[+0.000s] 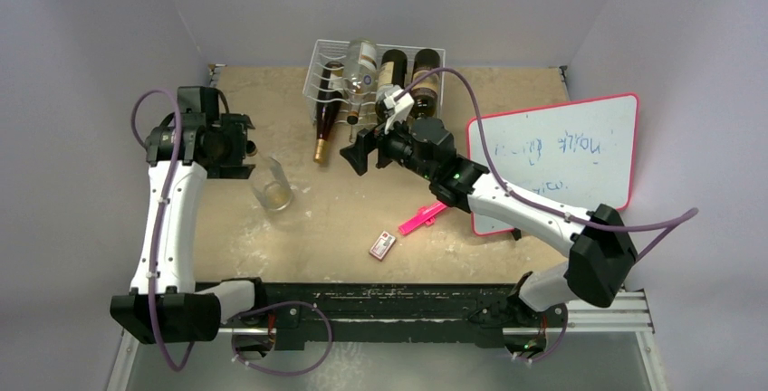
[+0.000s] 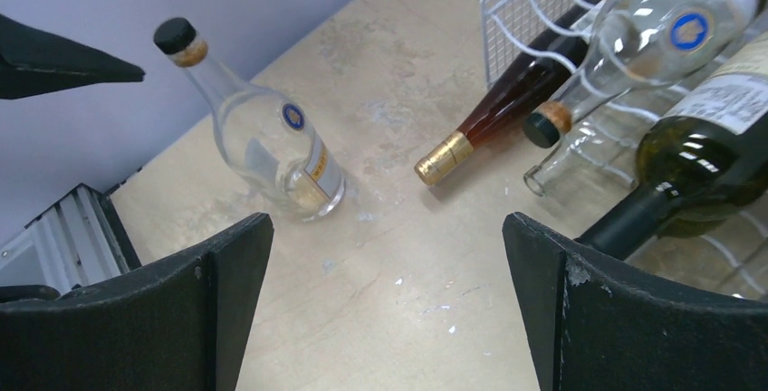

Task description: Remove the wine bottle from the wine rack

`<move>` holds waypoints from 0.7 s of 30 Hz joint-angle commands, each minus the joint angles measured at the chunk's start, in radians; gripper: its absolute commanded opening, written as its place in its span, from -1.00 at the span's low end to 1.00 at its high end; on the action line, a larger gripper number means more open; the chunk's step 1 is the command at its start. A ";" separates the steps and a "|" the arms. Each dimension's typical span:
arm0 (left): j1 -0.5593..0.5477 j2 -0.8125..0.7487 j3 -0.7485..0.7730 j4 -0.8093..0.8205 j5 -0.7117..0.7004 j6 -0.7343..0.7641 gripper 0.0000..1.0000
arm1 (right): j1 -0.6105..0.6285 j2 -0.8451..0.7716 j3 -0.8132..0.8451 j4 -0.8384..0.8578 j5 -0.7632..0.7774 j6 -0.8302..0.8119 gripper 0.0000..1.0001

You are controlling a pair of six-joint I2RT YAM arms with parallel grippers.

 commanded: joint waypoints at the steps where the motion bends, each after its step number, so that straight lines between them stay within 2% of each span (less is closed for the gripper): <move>1: 0.008 -0.121 0.026 -0.001 -0.109 0.090 0.56 | 0.002 -0.111 0.049 -0.021 0.064 -0.071 1.00; 4: 0.008 -0.180 -0.010 0.079 -0.071 0.129 0.58 | 0.002 -0.140 0.050 -0.057 0.091 -0.097 1.00; 7: 0.007 -0.235 -0.036 0.214 -0.063 0.238 0.59 | 0.002 -0.168 0.036 -0.087 0.113 -0.104 1.00; 12: 0.006 -0.261 -0.056 0.462 -0.079 0.554 0.62 | 0.002 -0.221 -0.005 -0.139 0.143 -0.103 1.00; 16: 0.006 -0.166 -0.019 0.553 -0.001 0.712 0.63 | 0.002 -0.262 -0.026 -0.184 0.183 -0.100 1.00; 19: 0.000 -0.079 -0.010 0.698 0.152 0.763 0.63 | 0.002 -0.291 -0.035 -0.209 0.215 -0.097 1.00; 21: -0.045 -0.026 0.013 0.755 0.168 0.799 0.64 | 0.001 -0.309 -0.037 -0.218 0.233 -0.097 1.00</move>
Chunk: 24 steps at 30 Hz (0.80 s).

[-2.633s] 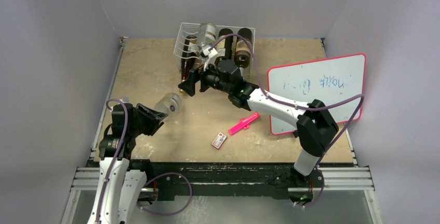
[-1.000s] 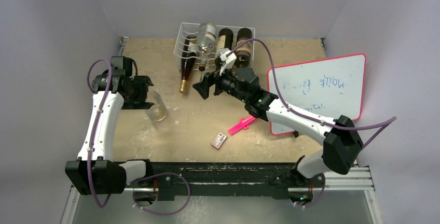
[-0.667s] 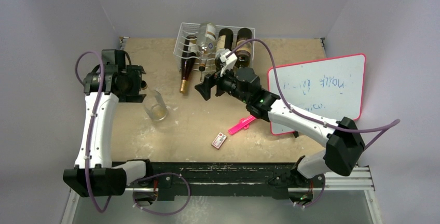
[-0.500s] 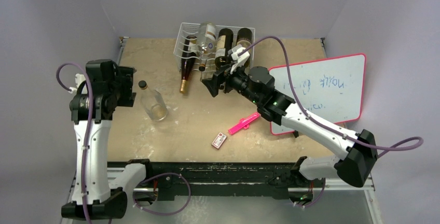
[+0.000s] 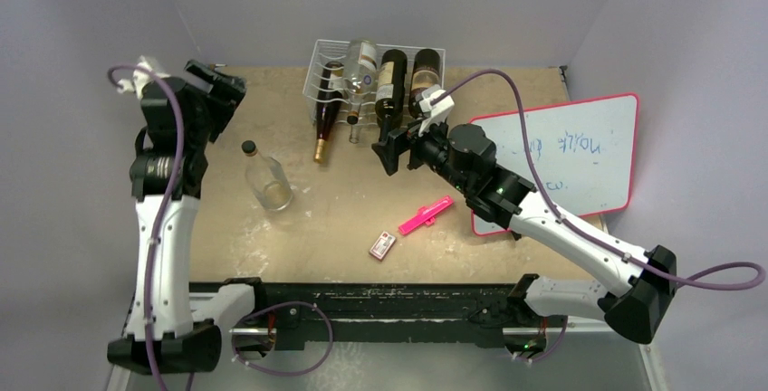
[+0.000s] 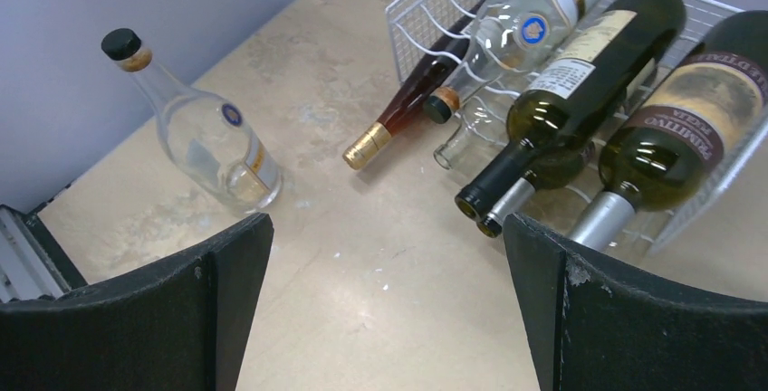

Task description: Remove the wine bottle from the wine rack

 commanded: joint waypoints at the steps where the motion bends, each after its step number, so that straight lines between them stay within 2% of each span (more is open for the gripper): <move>1: -0.093 0.129 0.075 0.226 0.086 0.199 0.65 | 0.002 -0.061 0.000 -0.021 0.077 -0.010 1.00; 4: -0.286 0.236 0.176 0.191 -0.099 0.340 0.64 | 0.002 -0.082 0.008 -0.034 0.105 -0.010 1.00; 6: -0.348 0.312 0.226 0.168 -0.135 0.387 0.62 | 0.003 -0.093 0.017 -0.045 0.132 -0.011 1.00; 13: -0.480 0.551 0.336 0.105 -0.242 0.546 0.57 | 0.002 -0.141 0.025 -0.084 0.186 -0.020 1.00; 19: -0.579 0.732 0.429 0.013 -0.455 0.647 0.56 | 0.002 -0.175 0.016 -0.123 0.209 -0.001 1.00; 24: -0.581 0.836 0.461 -0.005 -0.434 0.667 0.57 | 0.002 -0.173 0.010 -0.130 0.229 0.009 1.00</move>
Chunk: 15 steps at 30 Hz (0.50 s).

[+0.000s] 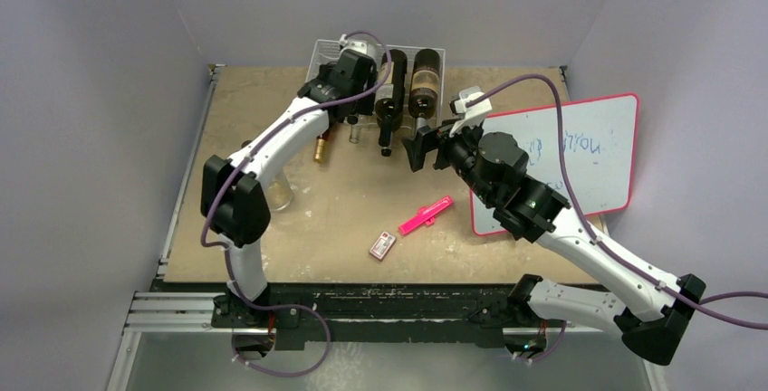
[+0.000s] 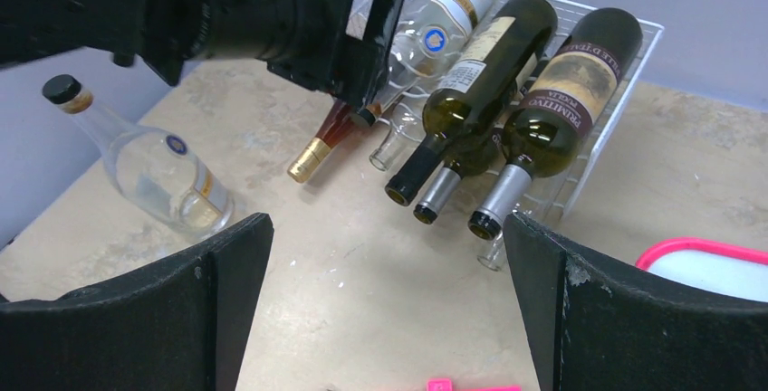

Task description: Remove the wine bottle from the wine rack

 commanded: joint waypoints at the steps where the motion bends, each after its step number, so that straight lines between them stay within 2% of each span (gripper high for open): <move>1: 0.010 0.048 0.079 -0.031 -0.039 0.058 0.58 | 0.001 -0.007 0.012 0.007 0.044 0.012 1.00; 6: 0.011 0.140 0.166 -0.079 0.035 0.033 0.59 | 0.002 0.019 0.024 0.014 0.048 0.010 1.00; 9: 0.011 0.208 0.237 -0.115 0.077 0.014 0.49 | 0.002 0.027 0.034 0.018 0.052 -0.001 1.00; 15: 0.013 0.272 0.257 -0.112 0.154 0.001 0.47 | 0.002 0.038 0.048 -0.008 0.075 -0.016 1.00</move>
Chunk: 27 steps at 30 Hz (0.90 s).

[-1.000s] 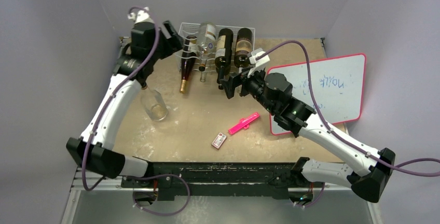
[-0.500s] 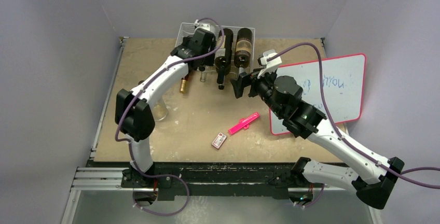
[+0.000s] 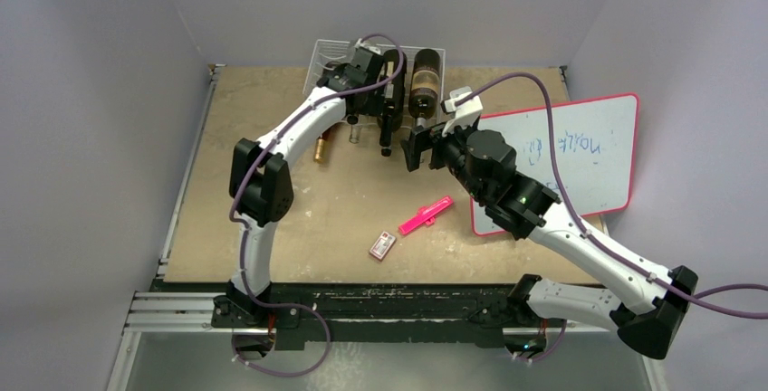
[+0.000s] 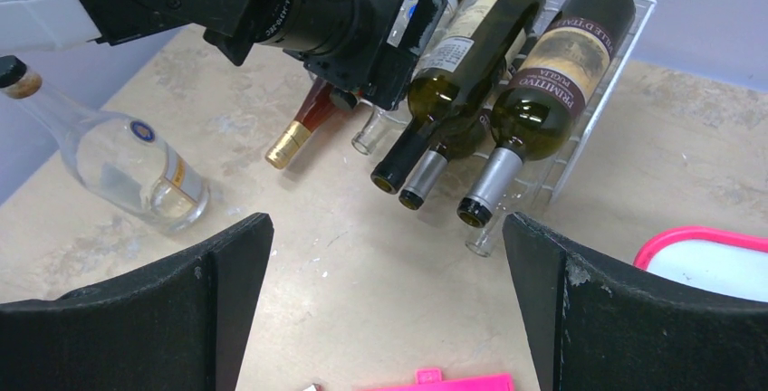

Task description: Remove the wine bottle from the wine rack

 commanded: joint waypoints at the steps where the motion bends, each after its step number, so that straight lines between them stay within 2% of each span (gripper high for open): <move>1: 0.004 0.029 0.031 -0.002 0.053 -0.011 0.45 | 0.002 -0.011 0.043 0.002 0.043 -0.012 1.00; 8: 0.015 0.034 -0.007 0.028 0.055 0.008 0.21 | 0.002 0.006 0.035 0.011 0.042 -0.017 1.00; 16: 0.078 0.034 -0.040 0.083 0.257 -0.063 0.28 | 0.002 0.034 0.046 0.023 0.026 -0.024 1.00; 20: 0.097 0.041 -0.048 0.098 0.271 -0.080 0.12 | 0.001 0.026 0.031 0.027 0.030 -0.019 1.00; 27: 0.124 0.051 -0.068 0.139 0.327 -0.094 0.05 | 0.002 0.039 0.024 0.041 0.026 -0.023 1.00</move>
